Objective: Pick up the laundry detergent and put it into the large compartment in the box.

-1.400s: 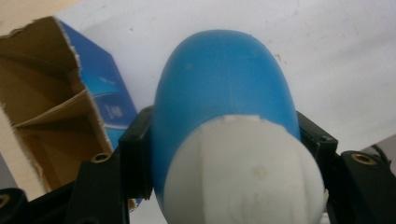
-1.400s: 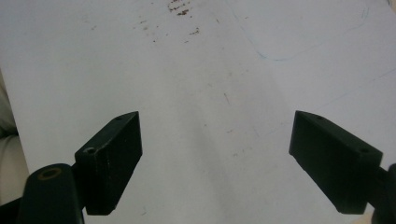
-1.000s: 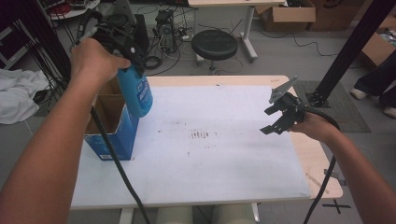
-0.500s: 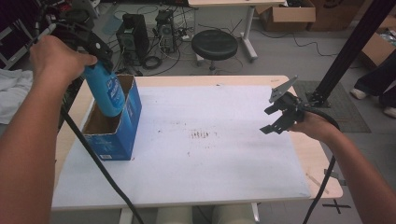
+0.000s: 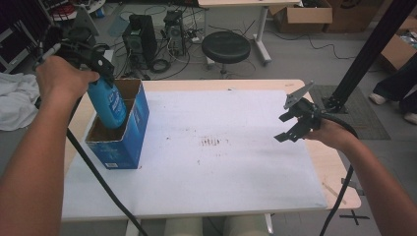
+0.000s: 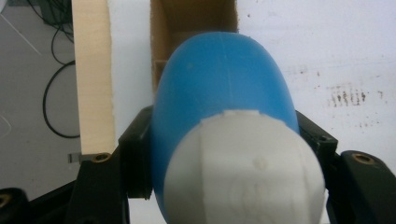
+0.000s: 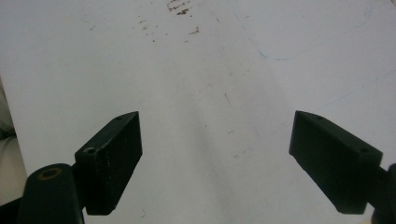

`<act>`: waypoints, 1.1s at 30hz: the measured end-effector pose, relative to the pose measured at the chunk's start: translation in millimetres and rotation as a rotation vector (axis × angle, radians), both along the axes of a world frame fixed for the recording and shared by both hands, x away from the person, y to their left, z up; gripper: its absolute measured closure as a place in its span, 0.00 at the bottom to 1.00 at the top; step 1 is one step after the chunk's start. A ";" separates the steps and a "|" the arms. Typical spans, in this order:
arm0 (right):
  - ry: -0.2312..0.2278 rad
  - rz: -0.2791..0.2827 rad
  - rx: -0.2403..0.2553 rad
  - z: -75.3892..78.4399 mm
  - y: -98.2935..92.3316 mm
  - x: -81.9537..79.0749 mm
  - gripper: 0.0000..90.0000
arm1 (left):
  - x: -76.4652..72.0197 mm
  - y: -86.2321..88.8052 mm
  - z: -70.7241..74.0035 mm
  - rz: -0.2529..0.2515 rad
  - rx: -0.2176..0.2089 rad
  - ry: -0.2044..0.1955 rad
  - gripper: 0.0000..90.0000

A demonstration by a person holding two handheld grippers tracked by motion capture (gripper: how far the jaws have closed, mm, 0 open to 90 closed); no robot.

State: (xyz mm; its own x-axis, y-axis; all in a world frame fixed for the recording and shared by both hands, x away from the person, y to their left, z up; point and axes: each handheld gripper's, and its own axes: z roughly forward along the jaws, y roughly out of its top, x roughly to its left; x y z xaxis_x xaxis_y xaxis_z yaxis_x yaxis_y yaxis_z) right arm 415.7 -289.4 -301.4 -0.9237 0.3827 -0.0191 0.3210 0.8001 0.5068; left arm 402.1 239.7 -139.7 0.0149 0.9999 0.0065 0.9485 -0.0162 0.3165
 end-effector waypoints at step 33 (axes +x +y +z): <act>0.021 -0.018 -0.021 -4.6 -0.7 1.0 0.19 | 9.5 10.4 -121.4 -0.045 0.025 0.035 0.42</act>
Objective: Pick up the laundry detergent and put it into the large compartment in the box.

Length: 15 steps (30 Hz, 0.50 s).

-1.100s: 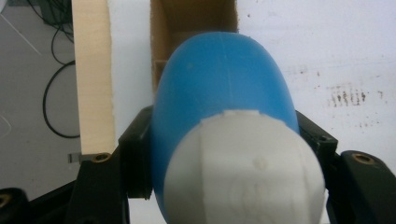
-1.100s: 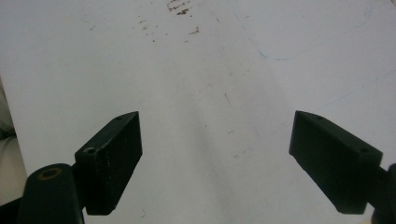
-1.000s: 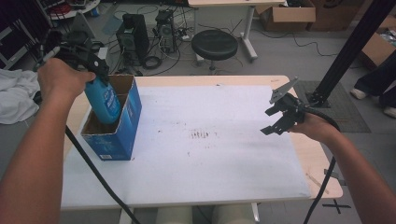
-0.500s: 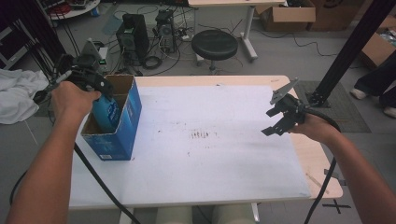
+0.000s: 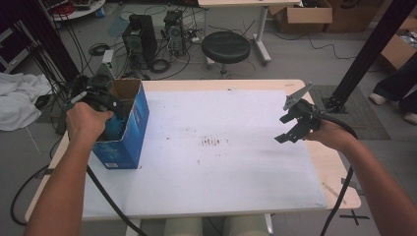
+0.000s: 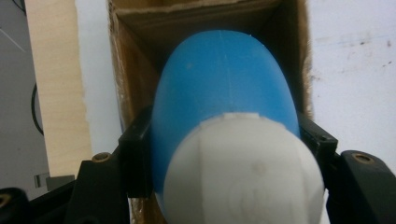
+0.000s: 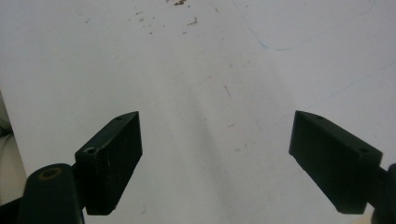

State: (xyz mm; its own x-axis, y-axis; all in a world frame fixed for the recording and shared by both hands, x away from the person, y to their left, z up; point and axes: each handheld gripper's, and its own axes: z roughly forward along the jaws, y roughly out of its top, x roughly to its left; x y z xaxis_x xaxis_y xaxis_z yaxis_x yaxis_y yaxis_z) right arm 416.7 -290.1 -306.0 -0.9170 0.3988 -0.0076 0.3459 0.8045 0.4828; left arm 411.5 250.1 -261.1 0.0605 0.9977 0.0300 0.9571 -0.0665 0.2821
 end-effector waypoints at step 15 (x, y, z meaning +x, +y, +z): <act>0.007 0.003 -0.007 -2.7 2.8 1.0 0.19 | 1.3 0.6 -25.0 -0.019 0.015 0.032 0.42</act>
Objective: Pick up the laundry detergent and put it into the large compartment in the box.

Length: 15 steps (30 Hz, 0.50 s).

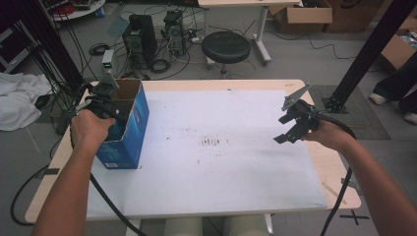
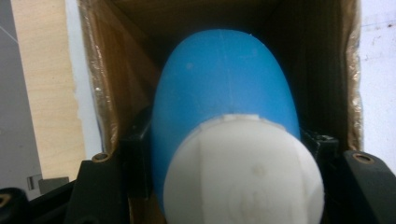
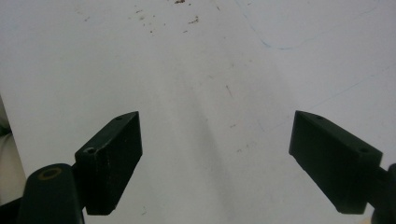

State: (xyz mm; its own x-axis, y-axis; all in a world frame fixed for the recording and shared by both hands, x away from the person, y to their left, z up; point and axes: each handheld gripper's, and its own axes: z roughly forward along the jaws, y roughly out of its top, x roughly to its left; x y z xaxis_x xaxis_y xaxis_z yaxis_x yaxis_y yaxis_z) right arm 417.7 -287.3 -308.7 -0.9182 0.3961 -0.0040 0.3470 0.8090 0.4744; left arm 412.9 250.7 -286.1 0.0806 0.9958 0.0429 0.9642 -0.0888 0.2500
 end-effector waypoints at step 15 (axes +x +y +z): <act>0.002 0.000 -0.003 -0.2 0.9 -0.8 0.19 | 0.3 3.1 -4.6 0.012 -0.022 -0.015 0.42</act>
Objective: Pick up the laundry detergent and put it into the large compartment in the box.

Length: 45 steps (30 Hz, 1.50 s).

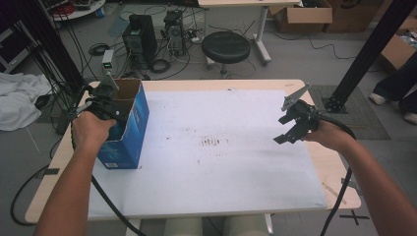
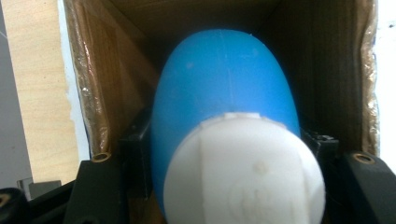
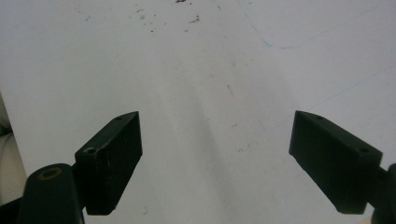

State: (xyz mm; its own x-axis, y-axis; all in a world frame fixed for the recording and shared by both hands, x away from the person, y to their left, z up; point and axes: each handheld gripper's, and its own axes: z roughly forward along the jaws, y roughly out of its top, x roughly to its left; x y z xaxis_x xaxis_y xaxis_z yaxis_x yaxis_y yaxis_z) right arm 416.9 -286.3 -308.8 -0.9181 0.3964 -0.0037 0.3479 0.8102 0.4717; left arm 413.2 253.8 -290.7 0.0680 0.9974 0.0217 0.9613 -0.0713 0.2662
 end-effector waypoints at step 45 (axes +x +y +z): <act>0.001 0.015 -0.003 6.4 5.6 -5.4 0.19 | -9.3 13.2 29.6 0.006 -0.048 -0.081 0.32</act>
State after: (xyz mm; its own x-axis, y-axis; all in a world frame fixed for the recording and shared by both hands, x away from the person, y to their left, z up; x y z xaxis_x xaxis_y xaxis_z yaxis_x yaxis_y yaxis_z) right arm 411.5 -280.8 -302.4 -0.9239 0.3825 -0.0043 0.3360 0.8169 0.4688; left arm 403.9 267.0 -261.1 0.0621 0.9979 -0.0209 0.9368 -0.0510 0.3462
